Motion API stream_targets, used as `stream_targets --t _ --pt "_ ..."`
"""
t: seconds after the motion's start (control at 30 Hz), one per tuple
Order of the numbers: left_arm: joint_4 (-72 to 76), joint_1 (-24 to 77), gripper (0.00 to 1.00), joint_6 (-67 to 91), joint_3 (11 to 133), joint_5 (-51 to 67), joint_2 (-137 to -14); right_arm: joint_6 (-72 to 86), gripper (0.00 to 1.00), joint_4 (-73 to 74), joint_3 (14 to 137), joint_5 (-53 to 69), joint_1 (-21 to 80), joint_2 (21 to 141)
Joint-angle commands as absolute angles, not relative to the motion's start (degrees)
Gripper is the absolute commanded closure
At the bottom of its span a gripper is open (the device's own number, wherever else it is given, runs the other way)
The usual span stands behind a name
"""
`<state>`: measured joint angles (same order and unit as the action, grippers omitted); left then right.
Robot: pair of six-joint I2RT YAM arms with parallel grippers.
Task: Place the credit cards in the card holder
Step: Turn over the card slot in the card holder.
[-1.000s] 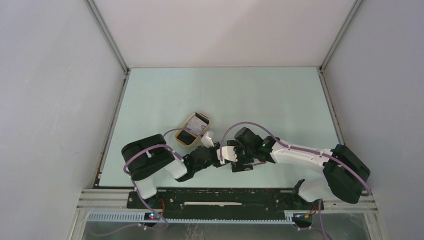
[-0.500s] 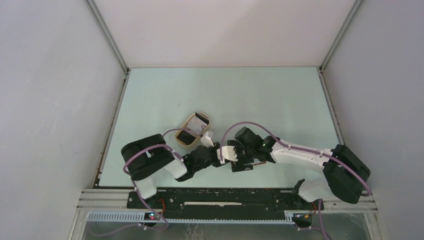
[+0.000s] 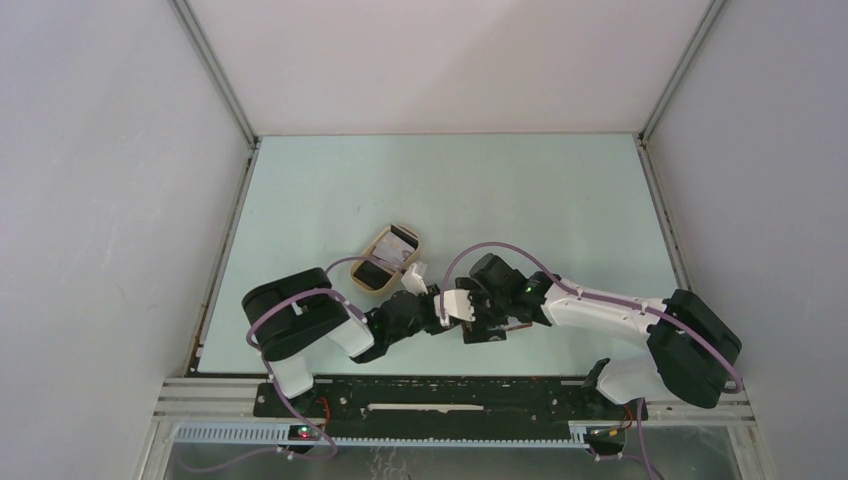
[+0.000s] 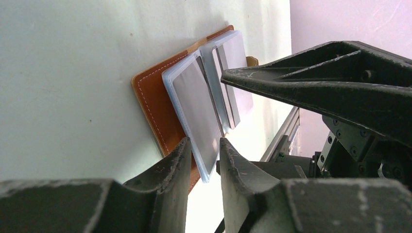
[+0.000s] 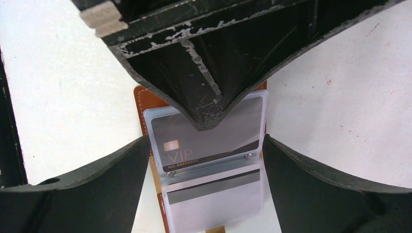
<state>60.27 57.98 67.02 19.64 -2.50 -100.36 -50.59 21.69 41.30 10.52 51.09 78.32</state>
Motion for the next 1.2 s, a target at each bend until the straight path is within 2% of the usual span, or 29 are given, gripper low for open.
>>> stream_targets --t 0.0,1.17 --pt "61.7 57.7 0.68 65.7 21.4 -1.5 -98.7 -49.5 0.07 19.8 42.8 8.6 51.8 78.2" --pt "63.0 57.7 0.68 66.5 21.9 -0.4 -98.7 -49.7 0.03 19.1 42.4 8.4 54.4 79.3"
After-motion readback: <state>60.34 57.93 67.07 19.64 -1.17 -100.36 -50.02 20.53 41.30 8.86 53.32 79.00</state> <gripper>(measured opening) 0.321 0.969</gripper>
